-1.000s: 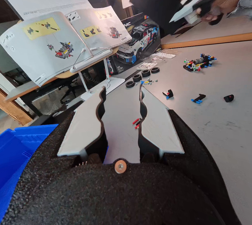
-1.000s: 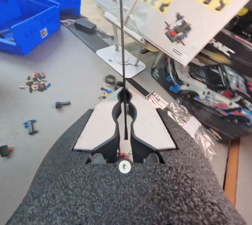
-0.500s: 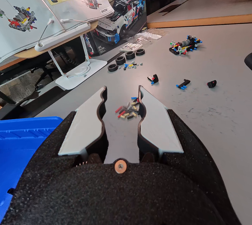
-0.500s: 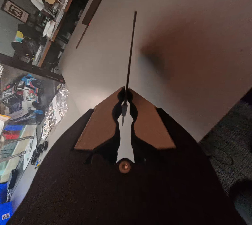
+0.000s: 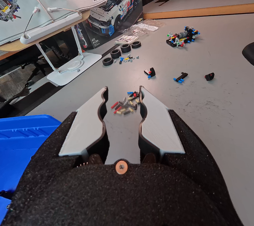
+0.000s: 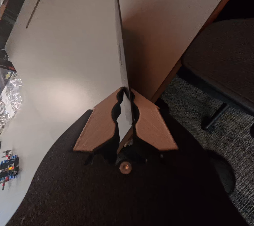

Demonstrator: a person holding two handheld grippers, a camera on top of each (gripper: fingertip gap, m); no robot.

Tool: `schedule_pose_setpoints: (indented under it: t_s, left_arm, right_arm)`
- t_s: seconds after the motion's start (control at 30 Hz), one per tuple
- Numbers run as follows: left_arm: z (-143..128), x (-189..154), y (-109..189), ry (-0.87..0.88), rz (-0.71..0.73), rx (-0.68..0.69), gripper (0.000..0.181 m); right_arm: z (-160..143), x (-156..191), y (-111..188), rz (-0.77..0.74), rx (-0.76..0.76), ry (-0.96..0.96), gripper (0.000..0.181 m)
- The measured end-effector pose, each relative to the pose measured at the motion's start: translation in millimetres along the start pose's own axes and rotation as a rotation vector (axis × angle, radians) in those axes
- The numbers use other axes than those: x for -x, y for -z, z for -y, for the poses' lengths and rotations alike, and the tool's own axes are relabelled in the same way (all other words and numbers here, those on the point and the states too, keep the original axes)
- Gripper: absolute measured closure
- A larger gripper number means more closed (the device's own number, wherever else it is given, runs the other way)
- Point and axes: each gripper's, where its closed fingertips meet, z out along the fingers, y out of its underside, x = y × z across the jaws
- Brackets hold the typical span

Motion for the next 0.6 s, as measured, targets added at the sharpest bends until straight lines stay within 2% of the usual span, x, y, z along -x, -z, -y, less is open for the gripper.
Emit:
schedule_pose_setpoints:
  t_s: [0.03, 0.13, 0.23, 0.3, 0.37, 0.43, 0.5, 0.6]
  left_arm:
    - [-1.0, -1.2, -0.7, -0.007, -0.001, 0.006, 0.136]
    - [-4.0, -4.0, -1.8, -0.031, 0.002, 0.024, 0.136]
    - [-5.6, -5.2, -2.2, -0.041, 0.004, 0.034, 0.136]
    - [-6.4, -5.8, -3.1, -0.037, 0.0, 0.037, 0.136]
    - [-7.1, -6.4, -3.8, -0.036, -0.004, 0.039, 0.136]
    - [-7.3, -7.4, -4.2, -0.032, -0.009, 0.037, 0.136]
    - [-7.5, -9.1, -4.6, -0.012, -0.023, 0.034, 0.136]
    - [-8.1, -10.1, -5.1, 0.016, -0.038, 0.026, 0.136]
  right_arm:
    - [0.8, 0.1, -2.7, -0.019, 0.009, 0.025, 0.165]
    - [11.3, -10.7, -6.4, -0.147, 0.005, 0.153, 0.139]
    - [25.7, -18.1, -2.9, -0.285, -0.008, 0.348, 0.122]
    - [30.7, -17.6, -1.2, -0.354, 0.004, 0.476, 0.118]
    - [40.0, 1.6, 4.5, -0.365, -0.063, 0.607, 0.119]
    - [43.6, 50.2, 12.7, -0.275, -0.192, 0.733, 0.12]
    - [27.9, 117.1, 26.2, -0.12, -0.313, 0.832, 0.12]
    - [-36.8, 231.3, 57.1, 0.189, -0.432, 0.974, 0.12]
